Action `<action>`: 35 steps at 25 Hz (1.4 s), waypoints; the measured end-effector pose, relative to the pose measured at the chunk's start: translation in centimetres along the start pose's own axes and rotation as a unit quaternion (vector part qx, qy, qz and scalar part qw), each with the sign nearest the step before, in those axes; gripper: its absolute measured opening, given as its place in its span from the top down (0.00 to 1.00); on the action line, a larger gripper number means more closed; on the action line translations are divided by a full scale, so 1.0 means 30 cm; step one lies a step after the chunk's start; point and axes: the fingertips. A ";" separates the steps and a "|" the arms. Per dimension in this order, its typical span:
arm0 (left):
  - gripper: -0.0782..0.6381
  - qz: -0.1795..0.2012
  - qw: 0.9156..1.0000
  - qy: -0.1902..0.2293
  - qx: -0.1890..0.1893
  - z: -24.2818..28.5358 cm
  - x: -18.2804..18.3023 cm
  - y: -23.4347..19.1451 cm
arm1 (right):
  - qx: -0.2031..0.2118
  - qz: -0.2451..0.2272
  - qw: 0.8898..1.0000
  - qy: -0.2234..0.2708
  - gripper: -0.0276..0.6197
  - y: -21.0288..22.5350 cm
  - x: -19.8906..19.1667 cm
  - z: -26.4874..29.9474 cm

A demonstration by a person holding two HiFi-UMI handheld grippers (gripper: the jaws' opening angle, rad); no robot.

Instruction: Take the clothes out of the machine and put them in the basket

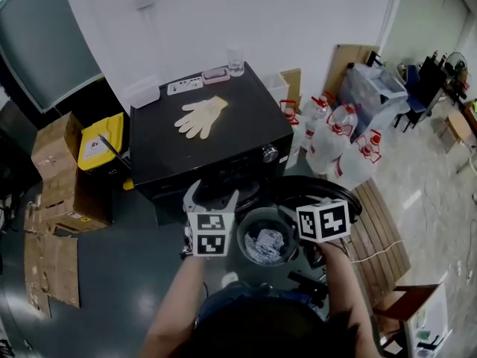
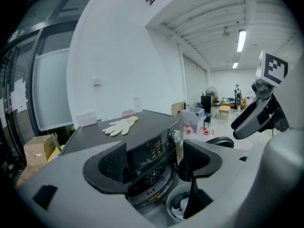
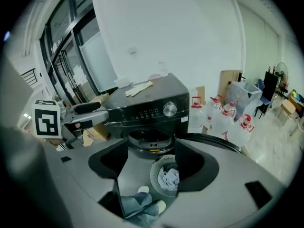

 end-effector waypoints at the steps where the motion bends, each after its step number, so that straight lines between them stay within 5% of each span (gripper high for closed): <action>1: 0.37 0.005 1.000 0.006 -0.003 -0.004 0.014 0.002 | -0.003 0.000 1.000 0.015 0.48 -0.003 0.016 -0.005; 9: 0.37 0.028 0.997 0.067 -0.029 -0.073 0.103 0.017 | 0.006 -0.029 0.988 0.155 0.58 -0.062 0.115 -0.093; 24: 0.50 0.036 0.973 0.221 -0.061 -0.255 0.398 -0.049 | -0.020 -0.153 0.936 0.316 0.70 -0.150 0.345 -0.379; 31: 0.66 0.043 0.960 0.272 -0.054 -0.355 0.526 -0.103 | -0.039 -0.198 0.906 0.371 0.78 -0.197 0.458 -0.525; 35: 0.88 0.095 0.956 0.274 -0.045 -0.373 0.571 -0.099 | -0.054 -0.235 0.888 0.392 0.82 -0.236 0.489 -0.573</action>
Point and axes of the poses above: the fingertips, and each gripper's own axes: z forward along the fingers, y to its right, x out of its top, and after that the axes turned 3 degrees about z, right-handed
